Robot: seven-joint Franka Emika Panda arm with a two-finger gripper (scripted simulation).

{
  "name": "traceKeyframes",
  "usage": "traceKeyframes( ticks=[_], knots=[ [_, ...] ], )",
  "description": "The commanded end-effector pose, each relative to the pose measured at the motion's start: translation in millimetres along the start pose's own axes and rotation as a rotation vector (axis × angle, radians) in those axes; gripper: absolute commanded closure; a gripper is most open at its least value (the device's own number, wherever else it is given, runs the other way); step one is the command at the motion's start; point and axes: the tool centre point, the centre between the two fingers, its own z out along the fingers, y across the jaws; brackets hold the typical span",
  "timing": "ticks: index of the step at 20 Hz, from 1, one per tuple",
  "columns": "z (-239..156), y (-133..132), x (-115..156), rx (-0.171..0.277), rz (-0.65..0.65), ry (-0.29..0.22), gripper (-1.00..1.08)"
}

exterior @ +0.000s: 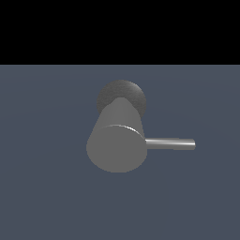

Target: Turn on the faucet by rotating a designated handle.

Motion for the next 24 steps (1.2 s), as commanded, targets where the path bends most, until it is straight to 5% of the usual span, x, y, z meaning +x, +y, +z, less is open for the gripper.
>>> traceKeyframes(
  ticks=[1,10,24],
  knots=[
    [-14,23,20,0.024,0.080,0.071,1.08],
    [-57,112,61,0.055,0.336,0.285,1.08],
    [-110,199,81,0.040,0.540,0.491,1.08]
  ],
)
